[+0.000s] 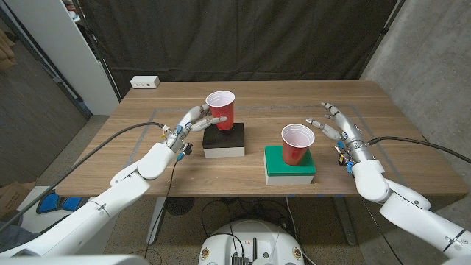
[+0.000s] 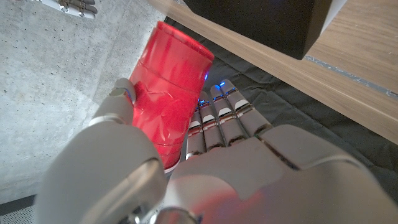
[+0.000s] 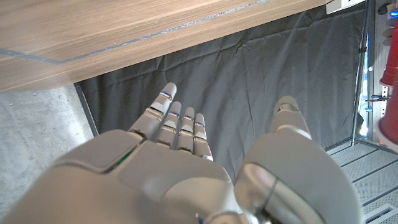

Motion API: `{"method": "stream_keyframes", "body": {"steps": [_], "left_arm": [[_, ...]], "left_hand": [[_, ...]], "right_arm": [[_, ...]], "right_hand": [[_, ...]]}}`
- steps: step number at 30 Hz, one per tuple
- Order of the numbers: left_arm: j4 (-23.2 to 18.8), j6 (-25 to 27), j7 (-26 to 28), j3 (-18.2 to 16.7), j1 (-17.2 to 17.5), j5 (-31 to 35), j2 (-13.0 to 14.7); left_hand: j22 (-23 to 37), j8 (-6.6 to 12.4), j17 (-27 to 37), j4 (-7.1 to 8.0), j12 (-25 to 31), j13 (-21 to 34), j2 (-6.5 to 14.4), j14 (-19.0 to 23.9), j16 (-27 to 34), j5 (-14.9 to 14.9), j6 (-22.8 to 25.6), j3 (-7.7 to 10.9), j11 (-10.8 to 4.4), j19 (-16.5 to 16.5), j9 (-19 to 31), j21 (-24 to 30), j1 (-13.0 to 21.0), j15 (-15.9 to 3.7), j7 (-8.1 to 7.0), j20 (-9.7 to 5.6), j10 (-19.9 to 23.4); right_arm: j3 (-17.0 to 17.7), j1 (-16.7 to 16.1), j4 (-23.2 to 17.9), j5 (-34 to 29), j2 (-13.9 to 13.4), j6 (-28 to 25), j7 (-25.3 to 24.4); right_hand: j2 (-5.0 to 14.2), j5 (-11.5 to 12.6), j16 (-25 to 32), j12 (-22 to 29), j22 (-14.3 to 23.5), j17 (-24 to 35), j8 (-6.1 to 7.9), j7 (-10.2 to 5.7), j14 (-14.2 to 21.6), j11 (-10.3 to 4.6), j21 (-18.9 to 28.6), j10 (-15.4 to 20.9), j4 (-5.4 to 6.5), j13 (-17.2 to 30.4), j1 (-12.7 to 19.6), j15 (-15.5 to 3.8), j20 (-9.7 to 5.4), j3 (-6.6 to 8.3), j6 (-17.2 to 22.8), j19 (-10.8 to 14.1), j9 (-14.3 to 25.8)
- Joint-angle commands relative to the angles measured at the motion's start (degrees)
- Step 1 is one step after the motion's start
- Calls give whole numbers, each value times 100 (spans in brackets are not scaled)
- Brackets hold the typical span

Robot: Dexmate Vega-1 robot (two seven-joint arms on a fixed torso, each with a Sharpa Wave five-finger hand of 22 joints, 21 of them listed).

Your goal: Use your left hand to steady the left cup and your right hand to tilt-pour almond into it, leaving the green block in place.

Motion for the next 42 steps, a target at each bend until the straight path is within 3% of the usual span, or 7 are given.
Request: {"method": "stream_keyframes", "body": {"steps": [1,21,42], "left_arm": [[59,-44,-26,37,-91,15,-48],[60,31,-96,107,-199,6,-88],[-57,46,-1,-37,-13,-96,-12]], "left_hand": [[21,-21,20,2,-12,24,19,47,-22,-1,32,-38,-5,63,33,-8,56,-267,16,-245,64],[23,-37,23,5,-34,27,56,74,-28,7,55,-66,-3,92,36,-11,88,-275,23,-231,79],[27,-66,26,22,-71,30,52,61,-49,5,40,-137,-5,84,39,-29,64,-266,5,-212,55]], "right_arm": [[293,-556,-260,-206,60,-20,-172],[1016,-1662,-768,-574,228,-95,-254],[1715,-2736,-1208,-975,794,101,15]], "right_hand": [[14,9,32,11,29,5,43,4,43,6,22,44,-32,23,40,-31,-11,23,62,64,15],[11,15,46,10,29,-1,48,-11,97,-26,21,94,-46,24,88,-68,-26,25,121,116,16],[-10,25,7,-31,29,-11,3,-33,28,-42,-24,31,-86,25,187,-63,-22,40,41,36,16]]}}
